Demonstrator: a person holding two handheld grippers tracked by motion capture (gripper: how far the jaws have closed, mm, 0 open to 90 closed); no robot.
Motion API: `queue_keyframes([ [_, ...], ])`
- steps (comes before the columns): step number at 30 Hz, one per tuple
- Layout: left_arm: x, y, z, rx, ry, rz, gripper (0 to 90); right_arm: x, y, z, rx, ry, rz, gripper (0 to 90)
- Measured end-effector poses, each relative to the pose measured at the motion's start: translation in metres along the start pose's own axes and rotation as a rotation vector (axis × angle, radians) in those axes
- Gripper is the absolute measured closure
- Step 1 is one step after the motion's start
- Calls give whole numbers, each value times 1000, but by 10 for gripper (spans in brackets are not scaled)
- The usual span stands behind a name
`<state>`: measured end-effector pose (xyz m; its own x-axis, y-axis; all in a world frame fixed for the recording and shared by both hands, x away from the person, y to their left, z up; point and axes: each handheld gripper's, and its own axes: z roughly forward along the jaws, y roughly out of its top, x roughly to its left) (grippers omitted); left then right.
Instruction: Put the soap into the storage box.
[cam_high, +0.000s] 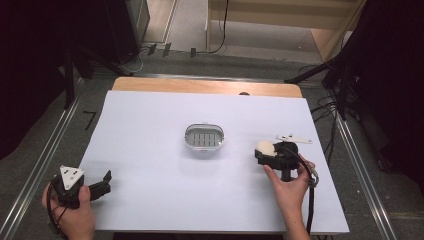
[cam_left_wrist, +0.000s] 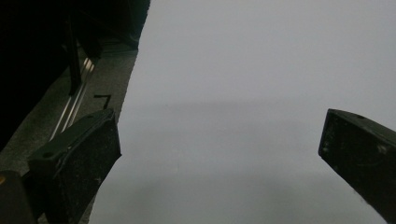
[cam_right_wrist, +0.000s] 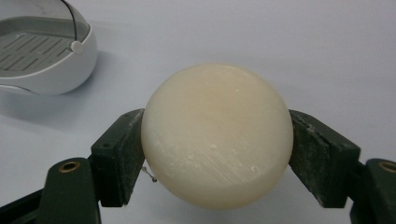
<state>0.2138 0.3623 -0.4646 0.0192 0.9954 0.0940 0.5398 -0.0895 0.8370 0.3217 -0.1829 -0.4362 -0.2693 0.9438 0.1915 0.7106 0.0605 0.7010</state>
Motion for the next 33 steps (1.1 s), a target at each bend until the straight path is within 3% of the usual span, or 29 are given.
queue_keyframes([
  [21,0,0,0,0,0,1,0,26,17,9,1,30,-37,249],
  [33,0,0,0,-1,-1,1,0,34,22,13,1,52,-29,249],
])
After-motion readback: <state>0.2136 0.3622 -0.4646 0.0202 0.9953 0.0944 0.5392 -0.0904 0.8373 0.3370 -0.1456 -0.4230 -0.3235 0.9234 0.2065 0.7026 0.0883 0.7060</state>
